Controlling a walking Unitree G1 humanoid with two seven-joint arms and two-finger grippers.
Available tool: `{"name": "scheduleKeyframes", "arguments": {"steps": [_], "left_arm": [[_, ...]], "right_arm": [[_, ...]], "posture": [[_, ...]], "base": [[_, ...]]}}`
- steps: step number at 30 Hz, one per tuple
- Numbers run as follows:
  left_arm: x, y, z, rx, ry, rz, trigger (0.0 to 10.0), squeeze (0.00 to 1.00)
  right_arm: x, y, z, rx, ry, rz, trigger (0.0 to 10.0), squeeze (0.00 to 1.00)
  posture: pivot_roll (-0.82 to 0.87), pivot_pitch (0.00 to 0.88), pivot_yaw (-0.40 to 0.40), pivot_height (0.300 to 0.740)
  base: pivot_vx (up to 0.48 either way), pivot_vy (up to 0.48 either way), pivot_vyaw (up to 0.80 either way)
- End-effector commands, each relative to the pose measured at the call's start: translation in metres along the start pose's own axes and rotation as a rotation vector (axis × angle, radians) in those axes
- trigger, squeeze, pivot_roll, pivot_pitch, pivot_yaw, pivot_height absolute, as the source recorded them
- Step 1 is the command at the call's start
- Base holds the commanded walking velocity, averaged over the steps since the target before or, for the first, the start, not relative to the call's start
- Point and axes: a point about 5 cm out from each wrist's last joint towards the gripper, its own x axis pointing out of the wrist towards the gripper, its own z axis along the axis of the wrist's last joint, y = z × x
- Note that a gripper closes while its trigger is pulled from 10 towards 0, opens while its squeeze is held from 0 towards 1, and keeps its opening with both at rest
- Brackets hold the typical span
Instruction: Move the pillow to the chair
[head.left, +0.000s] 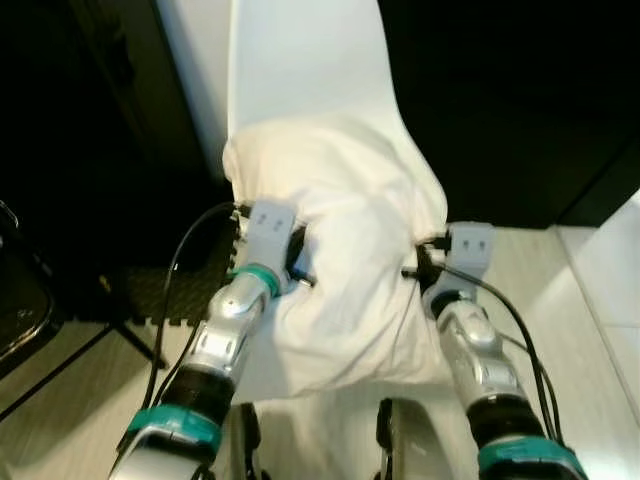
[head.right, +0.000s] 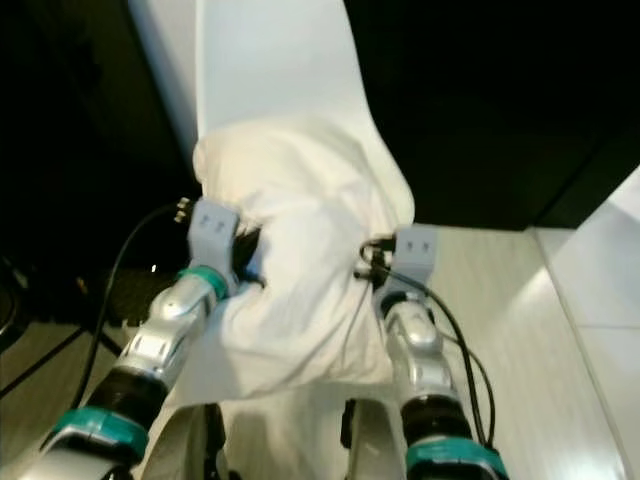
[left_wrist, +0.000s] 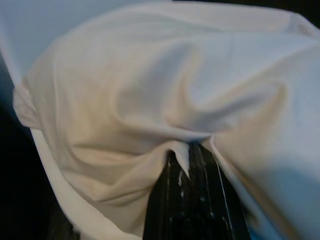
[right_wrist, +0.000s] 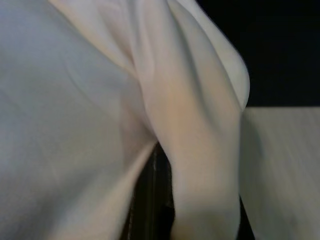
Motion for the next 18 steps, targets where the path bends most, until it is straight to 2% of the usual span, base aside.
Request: {"name": "scheduleKeyframes", "arguments": {"steps": [1,7,8,9,10,11,12,13,18], "left_arm": [[0.006,-0.004,0.003,0.019,-0.006,0.012,10.0,0.0],[0.016,0.006,0.012,-0.01,-0.013,0.078,10.0,0.0],[0.016,0.01,0.011,-0.026,-0.011,0.102,10.0,0.0],[0.016,0.01,0.011,-0.026,-0.011,0.102,10.0,0.0],[0.016,0.014,0.01,-0.029,-0.011,0.126,10.0,0.71],[0.016,0.016,0.011,-0.021,-0.014,0.139,10.0,1.0],[0.016,0.016,0.011,-0.021,-0.014,0.139,10.0,1.0],[0.017,0.017,0.011,-0.015,-0.017,0.146,10.0,1.0],[0.017,0.024,0.013,-0.035,-0.041,0.175,10.0,1.0]], "right_arm": [[0.002,0.002,-0.003,0.002,0.011,-0.012,10.0,0.0],[0.01,-0.001,0.005,-0.006,-0.009,-0.048,10.0,0.0],[0.01,-0.003,0.006,0.006,-0.017,-0.072,10.0,0.26],[0.01,-0.003,0.006,0.006,-0.017,-0.072,10.0,0.26],[0.011,-0.003,0.006,0.019,-0.025,-0.086,10.0,0.54],[0.011,-0.003,0.006,0.021,-0.028,-0.086,10.0,0.87],[0.011,-0.003,0.006,0.021,-0.028,-0.086,10.0,0.87],[0.012,-0.003,0.006,0.021,-0.031,-0.085,10.0,1.0],[0.013,-0.002,0.008,0.044,-0.054,-0.091,10.0,1.0]], "posture": [[0.01,0.123,0.132,0.575],[0.01,0.131,0.148,0.575],[0.01,0.133,0.149,0.575],[0.01,0.133,0.149,0.575],[0.01,0.133,0.149,0.575],[0.01,0.133,0.148,0.575],[0.01,0.133,0.148,0.575],[0.01,0.133,0.148,0.575],[0.01,0.131,0.144,0.575]], "base": [[0.0,0.0,0.0],[0.0,0.0,0.0],[0.0,0.0,0.0],[0.0,0.0,0.0],[0.0,0.0,0.0],[0.0,0.0,0.0],[0.0,0.0,0.0],[0.0,0.0,0.0],[0.0,0.0,0.0]]}}
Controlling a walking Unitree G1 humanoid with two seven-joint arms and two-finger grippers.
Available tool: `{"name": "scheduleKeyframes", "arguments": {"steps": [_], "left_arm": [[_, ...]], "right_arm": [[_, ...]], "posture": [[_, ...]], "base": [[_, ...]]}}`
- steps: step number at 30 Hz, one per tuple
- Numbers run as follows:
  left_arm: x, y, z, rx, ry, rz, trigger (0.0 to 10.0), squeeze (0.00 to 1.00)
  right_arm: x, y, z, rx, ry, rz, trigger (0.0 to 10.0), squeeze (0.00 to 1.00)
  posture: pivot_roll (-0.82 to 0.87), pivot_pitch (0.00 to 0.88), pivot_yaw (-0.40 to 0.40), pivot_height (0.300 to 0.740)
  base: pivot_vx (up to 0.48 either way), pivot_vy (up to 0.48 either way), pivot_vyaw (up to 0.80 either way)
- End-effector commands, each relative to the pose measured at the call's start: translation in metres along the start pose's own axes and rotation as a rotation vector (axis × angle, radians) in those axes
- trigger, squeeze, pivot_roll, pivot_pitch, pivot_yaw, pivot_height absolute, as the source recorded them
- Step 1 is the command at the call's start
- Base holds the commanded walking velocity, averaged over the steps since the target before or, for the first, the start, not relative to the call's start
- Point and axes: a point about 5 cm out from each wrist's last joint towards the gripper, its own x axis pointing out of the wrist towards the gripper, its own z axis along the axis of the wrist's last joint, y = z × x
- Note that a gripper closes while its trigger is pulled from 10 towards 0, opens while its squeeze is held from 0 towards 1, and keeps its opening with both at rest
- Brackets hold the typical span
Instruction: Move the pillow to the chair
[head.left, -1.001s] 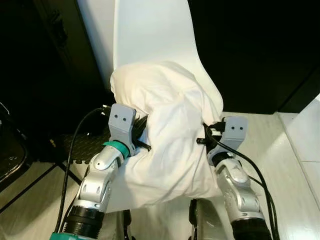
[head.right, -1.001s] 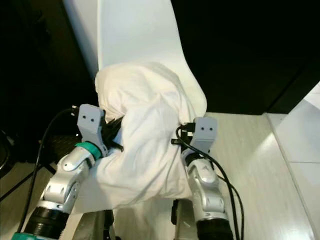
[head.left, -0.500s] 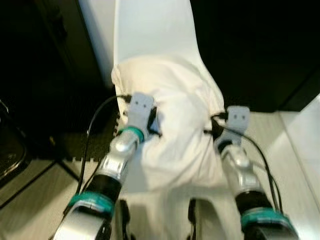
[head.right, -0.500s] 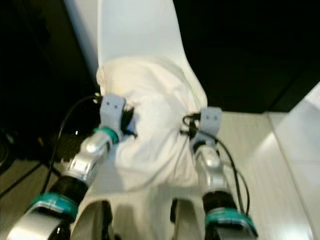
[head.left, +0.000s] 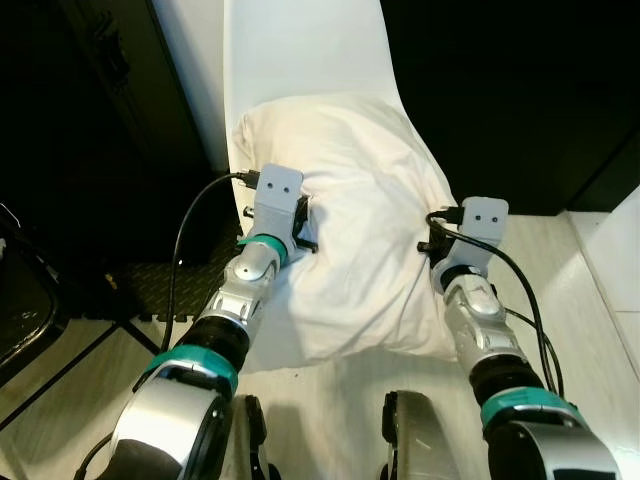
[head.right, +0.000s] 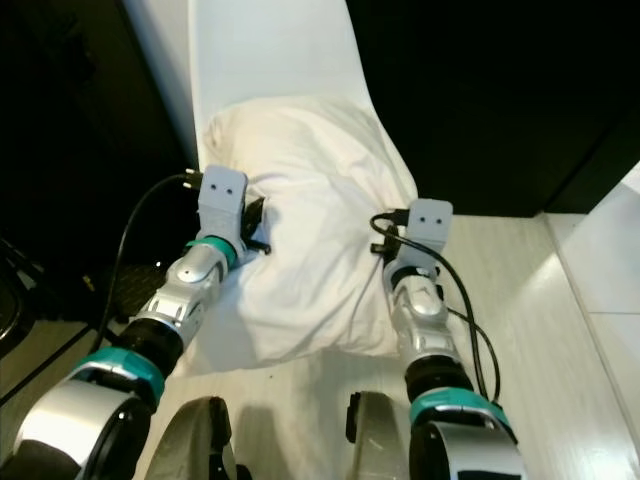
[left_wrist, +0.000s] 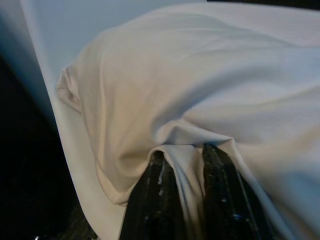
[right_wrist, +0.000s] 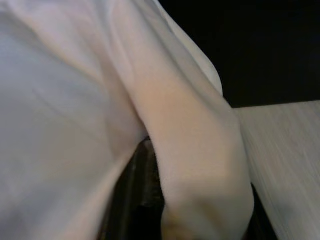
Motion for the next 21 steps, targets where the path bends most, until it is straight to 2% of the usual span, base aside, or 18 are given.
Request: {"name": "scheduleKeyframes", "arguments": {"steps": [1,13,17,21], "left_arm": [[0.002,0.003,0.005,-0.006,-0.028,0.01,10.0,1.0],[0.0,0.004,0.007,-0.077,-0.075,-0.027,10.0,1.0],[-0.001,0.0,0.01,-0.11,-0.112,-0.074,10.0,1.0],[-0.006,0.0,0.01,-0.135,-0.146,-0.143,10.0,1.0]], "right_arm": [[0.0,0.004,-0.002,0.026,-0.003,-0.002,10.0,1.0],[-0.003,0.009,0.004,0.042,-0.083,0.04,10.0,1.0],[-0.009,0.006,0.004,0.066,-0.134,0.037,10.0,1.0],[-0.016,0.002,0.0,0.061,-0.132,0.013,10.0,1.0]], "posture": [[0.01,0.131,0.144,0.575],[0.01,0.098,0.125,0.575],[0.01,0.083,0.125,0.575],[0.01,0.073,0.125,0.575]], "base": [[0.0,0.0,0.0],[0.0,0.0,0.0],[0.0,0.0,0.0],[0.0,0.0,0.0]]}}
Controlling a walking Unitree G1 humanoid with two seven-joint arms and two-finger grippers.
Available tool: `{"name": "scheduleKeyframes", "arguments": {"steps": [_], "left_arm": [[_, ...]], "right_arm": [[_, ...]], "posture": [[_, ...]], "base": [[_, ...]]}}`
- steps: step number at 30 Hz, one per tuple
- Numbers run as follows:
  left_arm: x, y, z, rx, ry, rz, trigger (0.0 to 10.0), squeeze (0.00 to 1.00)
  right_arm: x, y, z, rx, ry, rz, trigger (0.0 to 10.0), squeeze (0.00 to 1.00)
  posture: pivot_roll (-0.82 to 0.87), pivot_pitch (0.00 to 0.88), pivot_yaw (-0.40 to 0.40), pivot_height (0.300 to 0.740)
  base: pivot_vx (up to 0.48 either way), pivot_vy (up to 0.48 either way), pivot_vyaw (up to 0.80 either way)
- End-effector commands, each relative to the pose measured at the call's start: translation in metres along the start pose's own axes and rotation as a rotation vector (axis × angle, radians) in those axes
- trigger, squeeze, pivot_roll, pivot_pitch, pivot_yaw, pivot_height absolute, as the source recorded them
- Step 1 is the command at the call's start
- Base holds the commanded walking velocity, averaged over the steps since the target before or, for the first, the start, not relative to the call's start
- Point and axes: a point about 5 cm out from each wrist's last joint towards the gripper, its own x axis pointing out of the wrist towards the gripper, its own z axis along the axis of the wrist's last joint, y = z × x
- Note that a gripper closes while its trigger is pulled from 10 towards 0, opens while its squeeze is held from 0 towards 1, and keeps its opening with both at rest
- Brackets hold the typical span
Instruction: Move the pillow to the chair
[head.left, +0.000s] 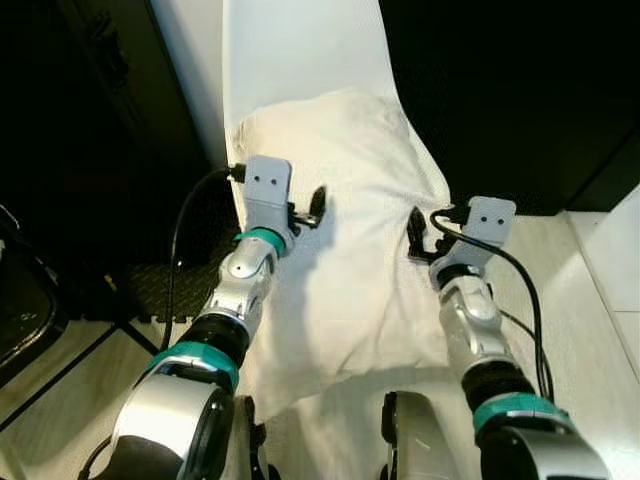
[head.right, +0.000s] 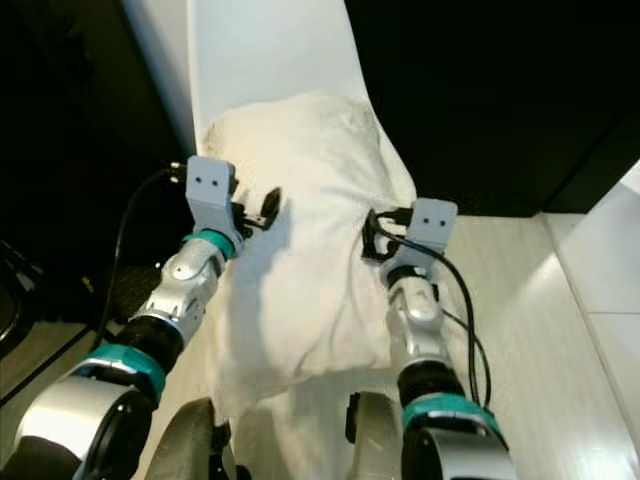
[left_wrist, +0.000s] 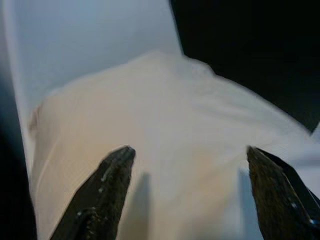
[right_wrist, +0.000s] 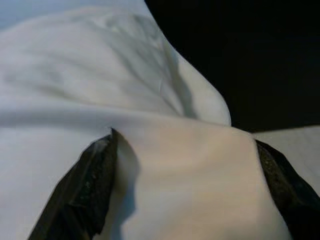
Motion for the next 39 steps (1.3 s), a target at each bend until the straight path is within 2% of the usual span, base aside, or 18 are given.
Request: {"name": "scheduleKeyframes", "arguments": {"steps": [1,2,3,5,6,7,8,10,11,15,16,21,23,25,27,29,33,39], "left_arm": [[-0.004,0.001,-0.004,-0.02,0.002,-0.015,10.0,1.0],[-0.008,0.001,-0.003,-0.034,-0.015,-0.05,10.0,1.0],[-0.012,0.001,-0.002,-0.041,-0.031,-0.077,10.0,1.0],[-0.015,0.001,-0.002,-0.046,-0.042,-0.097,10.0,1.0],[-0.021,0.001,0.001,-0.053,-0.062,-0.124,10.0,0.6],[-0.021,0.001,0.001,-0.053,-0.062,-0.124,10.0,0.6],[-0.028,0.001,0.003,-0.059,-0.08,-0.139,10.0,0.13],[-0.028,0.001,0.003,-0.059,-0.08,-0.139,10.0,0.13],[-0.034,0.001,0.007,-0.072,-0.101,-0.15,10.0,0.0],[-0.049,-0.001,0.018,-0.116,-0.139,-0.173,10.0,0.0],[-0.056,-0.003,0.022,-0.116,-0.147,-0.194,10.0,0.0],[-0.069,-0.007,0.026,-0.108,-0.146,-0.24,10.0,0.0],[-0.071,-0.001,0.025,-0.092,-0.14,-0.178,10.0,0.0],[-0.077,0.021,0.018,-0.05,-0.099,0.001,10.0,0.0],[-0.083,0.033,0.009,-0.029,-0.048,0.107,10.0,0.0],[-0.085,0.035,0.006,-0.029,-0.03,0.125,10.0,0.0],[-0.092,0.039,0.0,0.052,0.016,0.171,10.0,0.0],[-0.097,0.042,-0.007,0.061,0.068,0.16,10.0,0.0]], "right_arm": [[-0.003,0.0,-0.002,0.013,0.006,-0.014,10.0,1.0],[-0.007,0.0,-0.002,0.01,0.0,-0.006,10.0,1.0],[-0.011,0.001,-0.002,0.013,-0.008,0.006,10.0,0.75],[-0.014,0.002,-0.002,0.016,-0.014,0.014,10.0,0.75],[-0.019,0.002,-0.001,0.014,-0.025,0.02,10.0,0.0],[-0.019,0.002,-0.001,0.014,-0.025,0.02,10.0,0.0],[-0.023,0.002,-0.001,0.016,-0.037,0.022,10.0,0.0],[-0.023,0.002,-0.001,0.016,-0.037,0.022,10.0,0.0],[-0.028,0.003,0.002,0.028,-0.054,0.026,10.0,0.0],[-0.037,0.015,0.01,0.056,-0.1,0.088,10.0,0.0],[-0.041,0.023,0.013,0.061,-0.109,0.142,10.0,0.0],[-0.051,0.036,0.015,0.057,-0.094,0.236,10.0,0.0],[-0.053,0.039,0.012,0.071,-0.066,0.252,10.0,0.0],[-0.054,0.045,0.007,0.047,-0.013,0.268,10.0,0.0],[-0.052,0.046,0.006,0.032,-0.009,0.248,10.0,0.0],[-0.051,0.046,0.006,0.038,-0.007,0.235,10.0,0.0],[-0.049,0.048,0.004,0.027,0.008,0.234,10.0,0.0],[-0.048,0.046,-0.007,-0.003,0.056,0.231,10.0,0.0]], "posture": [[0.01,0.073,0.125,0.575],[0.01,0.07,0.123,0.575],[0.02,0.065,0.113,0.575],[0.02,0.065,0.113,0.575],[0.03,0.063,0.109,0.575],[0.03,0.063,0.109,0.575],[0.03,0.059,0.104,0.575],[0.03,0.059,0.104,0.575],[0.03,0.052,0.099,0.575],[0.04,0.036,0.083,0.575],[0.04,0.035,0.079,0.575],[0.04,0.03,0.073,0.575],[0.04,0.03,0.073,0.575],[0.05,0.021,0.066,0.575],[0.05,0.021,0.066,0.575],[0.06,0.018,0.057,0.575],[0.07,0.019,0.048,0.59],[0.08,0.019,0.035,0.609]], "base": [[0.0,0.0,0.0],[0.0,0.0,0.0],[0.0,0.0,0.0],[0.0,0.0,0.0],[0.0,0.0,0.0],[0.0,0.0,0.0],[0.0,0.0,0.0],[0.0,0.0,0.0],[0.0,0.0,0.0],[0.0,0.0,0.0],[0.0,0.0,0.0],[0.0,0.0,0.0],[0.0,0.0,0.0],[0.0,0.0,0.0],[0.0,0.0,0.0],[0.0,0.0,0.0],[0.0,0.0,0.0],[0.0,0.0,0.0]]}}
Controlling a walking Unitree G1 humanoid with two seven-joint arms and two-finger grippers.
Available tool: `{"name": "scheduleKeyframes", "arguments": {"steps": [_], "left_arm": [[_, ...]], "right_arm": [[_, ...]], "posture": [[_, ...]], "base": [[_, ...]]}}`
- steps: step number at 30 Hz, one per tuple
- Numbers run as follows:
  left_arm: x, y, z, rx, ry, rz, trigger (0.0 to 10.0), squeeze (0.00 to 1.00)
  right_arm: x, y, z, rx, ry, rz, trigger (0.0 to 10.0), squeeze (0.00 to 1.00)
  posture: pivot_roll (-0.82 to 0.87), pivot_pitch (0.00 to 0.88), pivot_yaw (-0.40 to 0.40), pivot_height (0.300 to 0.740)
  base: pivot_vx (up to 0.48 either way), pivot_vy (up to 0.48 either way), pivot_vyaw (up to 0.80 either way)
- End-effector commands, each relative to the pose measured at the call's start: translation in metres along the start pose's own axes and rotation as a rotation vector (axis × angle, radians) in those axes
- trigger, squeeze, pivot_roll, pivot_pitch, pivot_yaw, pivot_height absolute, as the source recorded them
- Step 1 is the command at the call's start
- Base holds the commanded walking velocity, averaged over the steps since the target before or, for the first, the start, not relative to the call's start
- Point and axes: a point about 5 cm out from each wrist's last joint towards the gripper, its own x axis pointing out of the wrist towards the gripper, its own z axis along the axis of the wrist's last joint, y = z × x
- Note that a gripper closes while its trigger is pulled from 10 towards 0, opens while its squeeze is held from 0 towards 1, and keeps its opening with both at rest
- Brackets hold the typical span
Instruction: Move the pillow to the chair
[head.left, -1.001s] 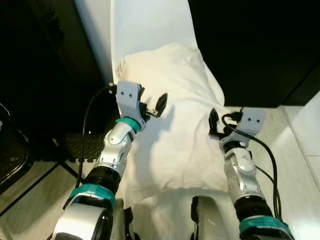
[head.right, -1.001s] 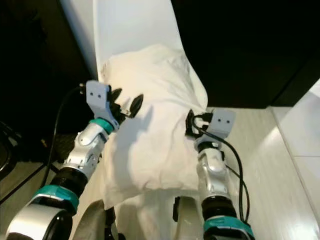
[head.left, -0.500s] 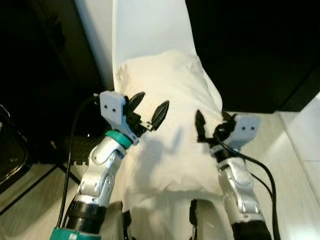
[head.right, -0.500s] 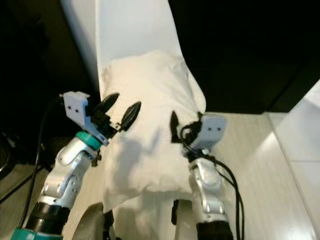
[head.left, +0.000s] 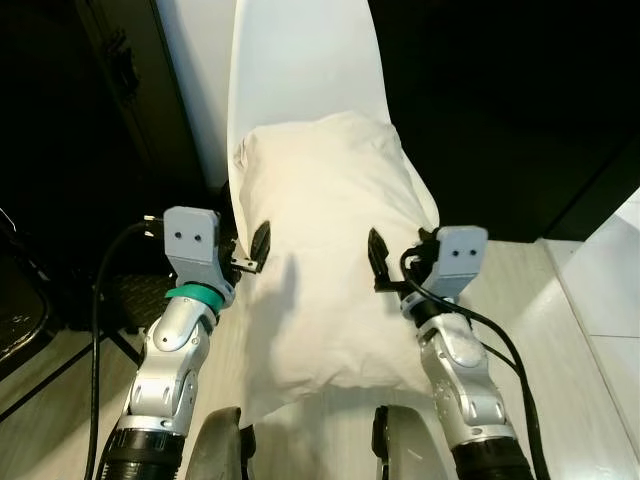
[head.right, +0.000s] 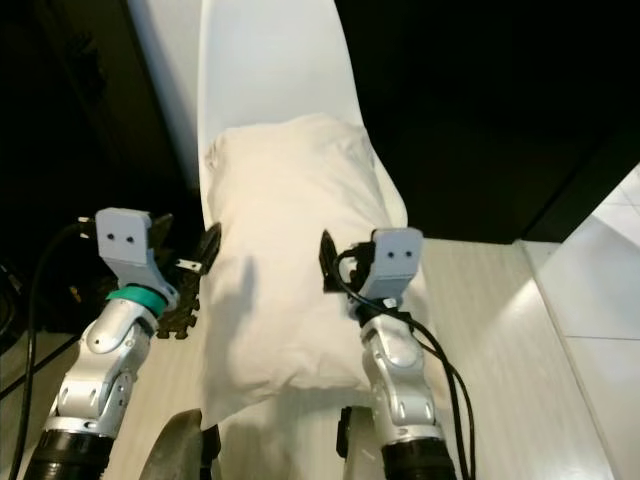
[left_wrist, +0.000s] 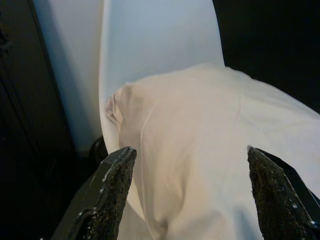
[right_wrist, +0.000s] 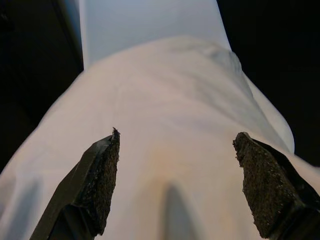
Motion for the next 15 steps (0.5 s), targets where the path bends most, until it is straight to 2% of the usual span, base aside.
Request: {"name": "scheduleKeyframes", "arguments": {"steps": [1,4,15], "left_arm": [[-0.004,0.006,-0.009,0.041,0.043,0.002,10.0,0.0],[-0.006,0.011,-0.011,0.074,0.055,0.004,10.0,0.0],[-0.005,0.013,-0.01,0.066,0.064,-0.001,10.0,0.0]], "right_arm": [[-0.002,-0.005,-0.011,-0.016,0.053,-0.015,10.0,0.0],[-0.004,-0.01,-0.017,-0.031,0.079,-0.033,10.0,0.0],[-0.007,-0.016,-0.023,-0.024,0.095,-0.062,10.0,0.0]], "posture": [[0.08,0.019,0.038,0.619],[0.08,0.018,0.04,0.633],[0.08,0.023,0.045,0.681]], "base": [[0.0,0.0,0.0],[0.0,0.0,0.0],[0.0,0.0,0.0]]}}
